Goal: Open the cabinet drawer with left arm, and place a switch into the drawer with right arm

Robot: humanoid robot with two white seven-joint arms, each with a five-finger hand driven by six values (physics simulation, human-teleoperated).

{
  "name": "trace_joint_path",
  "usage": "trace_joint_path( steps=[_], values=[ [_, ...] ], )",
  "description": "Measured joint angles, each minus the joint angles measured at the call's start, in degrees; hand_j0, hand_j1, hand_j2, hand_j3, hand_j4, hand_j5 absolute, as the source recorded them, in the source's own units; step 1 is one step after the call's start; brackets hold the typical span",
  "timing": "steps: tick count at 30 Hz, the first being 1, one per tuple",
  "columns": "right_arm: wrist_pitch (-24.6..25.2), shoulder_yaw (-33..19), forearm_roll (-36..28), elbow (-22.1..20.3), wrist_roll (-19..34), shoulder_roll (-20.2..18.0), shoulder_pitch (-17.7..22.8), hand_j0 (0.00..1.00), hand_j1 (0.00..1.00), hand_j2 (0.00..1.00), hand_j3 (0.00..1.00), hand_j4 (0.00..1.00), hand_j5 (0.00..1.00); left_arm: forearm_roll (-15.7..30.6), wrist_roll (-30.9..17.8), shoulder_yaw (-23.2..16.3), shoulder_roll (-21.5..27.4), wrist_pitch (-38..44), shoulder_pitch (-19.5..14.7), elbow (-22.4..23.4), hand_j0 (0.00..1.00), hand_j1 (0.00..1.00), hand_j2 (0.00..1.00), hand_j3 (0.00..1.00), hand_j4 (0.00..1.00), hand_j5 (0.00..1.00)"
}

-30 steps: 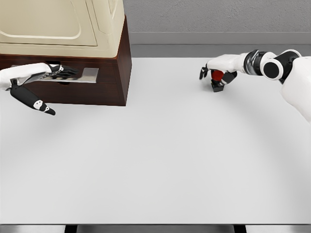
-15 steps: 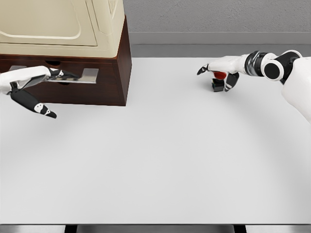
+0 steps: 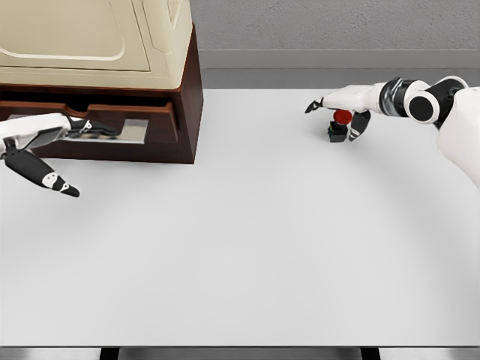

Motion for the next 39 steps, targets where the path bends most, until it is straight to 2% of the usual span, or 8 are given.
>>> trace_joint_path(
  steps=[19, 26, 34, 36, 39],
  values=[
    [1.2, 0.1, 1.9, 1.8, 0.0, 0.4, 0.0, 0.90, 0.90, 0.90, 0.90, 0.90, 0.90, 4.8, -3.4, 0.4, 3.6, 0.5, 0.8, -2.1, 1.00, 1.00, 1.00, 1.00, 1.00, 1.00],
    [1.2, 0.0, 3.0, 1.8, 0.0, 0.5, 0.1, 0.85, 0.85, 0.85, 0.85, 0.85, 0.85, 5.8, -3.4, 0.8, 3.9, 0.5, 1.4, -2.2, 1.00, 1.00, 1.00, 1.00, 1.00, 1.00],
    [0.7, 0.0, 3.1, 1.0, 0.0, 0.5, 0.0, 0.74, 0.74, 0.74, 0.74, 0.74, 0.74, 6.9, -3.9, 0.5, 4.6, 0.7, 1.5, -2.7, 1.00, 1.00, 1.00, 1.00, 1.00, 1.00],
    [0.5, 0.0, 3.0, 0.8, 0.0, 0.5, 0.1, 0.67, 0.67, 0.67, 0.67, 0.67, 0.67, 7.5, -3.9, 0.3, 5.0, 0.6, 1.5, -2.9, 1.00, 1.00, 1.00, 1.00, 1.00, 1.00],
    [0.3, 0.0, 3.0, 0.7, 0.0, 0.5, 0.3, 0.66, 0.66, 0.66, 0.66, 0.66, 0.66, 7.6, -4.3, 0.3, 5.9, 0.8, 1.5, -2.9, 1.00, 1.00, 1.00, 1.00, 1.00, 1.00]
  ],
)
